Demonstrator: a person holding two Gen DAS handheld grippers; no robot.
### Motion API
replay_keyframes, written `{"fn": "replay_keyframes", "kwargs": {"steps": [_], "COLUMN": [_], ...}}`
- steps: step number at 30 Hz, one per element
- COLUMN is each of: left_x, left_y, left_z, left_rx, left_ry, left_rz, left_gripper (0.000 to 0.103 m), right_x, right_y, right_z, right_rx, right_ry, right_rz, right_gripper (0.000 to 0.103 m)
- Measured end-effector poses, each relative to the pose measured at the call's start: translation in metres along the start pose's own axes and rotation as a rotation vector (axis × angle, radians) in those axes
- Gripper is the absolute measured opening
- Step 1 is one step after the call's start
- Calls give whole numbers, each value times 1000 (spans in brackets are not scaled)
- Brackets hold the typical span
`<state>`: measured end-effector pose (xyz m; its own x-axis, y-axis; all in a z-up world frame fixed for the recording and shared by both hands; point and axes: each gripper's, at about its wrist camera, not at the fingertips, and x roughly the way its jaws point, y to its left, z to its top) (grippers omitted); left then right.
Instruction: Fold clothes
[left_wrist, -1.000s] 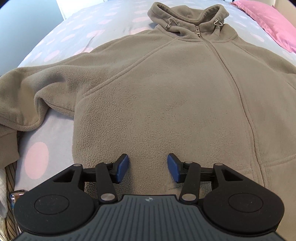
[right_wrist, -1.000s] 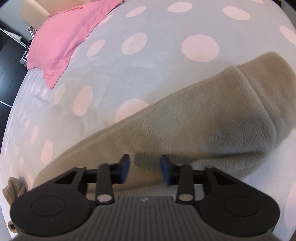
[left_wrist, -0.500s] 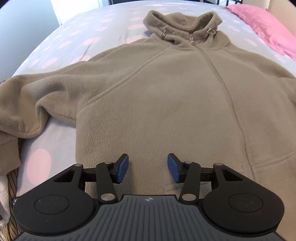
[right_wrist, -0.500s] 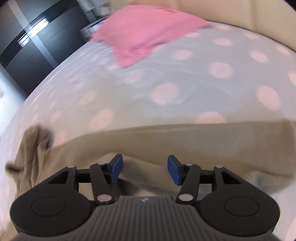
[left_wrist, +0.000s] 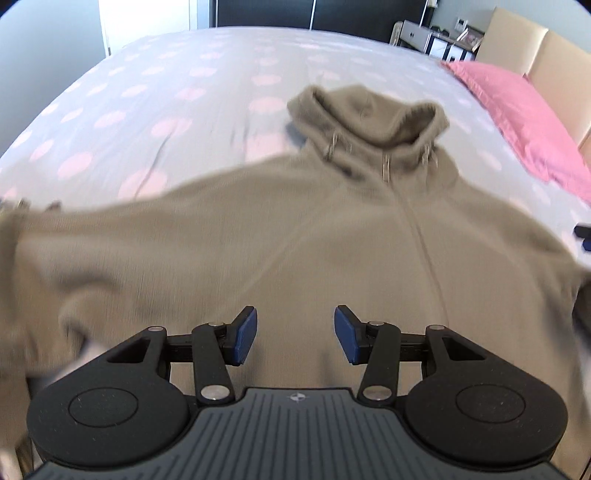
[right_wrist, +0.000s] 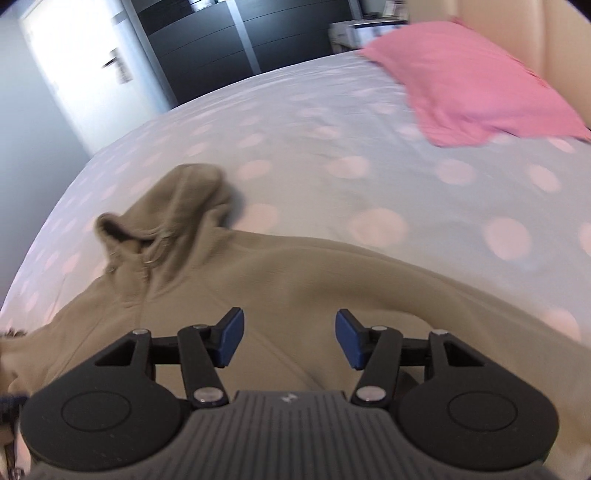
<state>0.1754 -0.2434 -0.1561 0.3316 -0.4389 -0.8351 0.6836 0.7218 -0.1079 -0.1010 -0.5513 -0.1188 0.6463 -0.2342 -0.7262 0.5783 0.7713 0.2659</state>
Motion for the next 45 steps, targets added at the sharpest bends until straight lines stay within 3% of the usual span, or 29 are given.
{"fn": "replay_keyframes", "kwargs": {"steps": [7,16,21,27,30,34,37,40,43,45], "left_x": [25,93,153,207,224,241,242,233,222,215], "left_y": [-8,9,16,24,27,31,40,41,49,51], "left_z": [87,192,226,234,229,214,206,205,208,211], "left_rx": [-24,-113,-126,-182,-173,-66,-45,-5,18,32], "left_ry": [-58,-162,-111,-39,8,100,111,128,135,144], "left_rz": [-77,-83,-97,-158,-178,-145,-162,-166,-156,-193], "left_gripper": [45,46,46,45,45,46,46,47,57,57], "right_x": [43,132,188,253,271,282,287,286,282,279], "right_y": [37,57,49,55,67,73,69,60,68,71], "right_z": [50,128,162,180,172,156,141,138,143,148], "right_rx": [-20,57,219,380,303,57,-132,-126,-184,-206], "right_ry": [45,45,68,124,202,271,282,270,237,213], "right_rz": [79,77,108,116,140,38,-9,24,22,22], "right_gripper": [58,59,61,61,61,60,61,61,62,62]}}
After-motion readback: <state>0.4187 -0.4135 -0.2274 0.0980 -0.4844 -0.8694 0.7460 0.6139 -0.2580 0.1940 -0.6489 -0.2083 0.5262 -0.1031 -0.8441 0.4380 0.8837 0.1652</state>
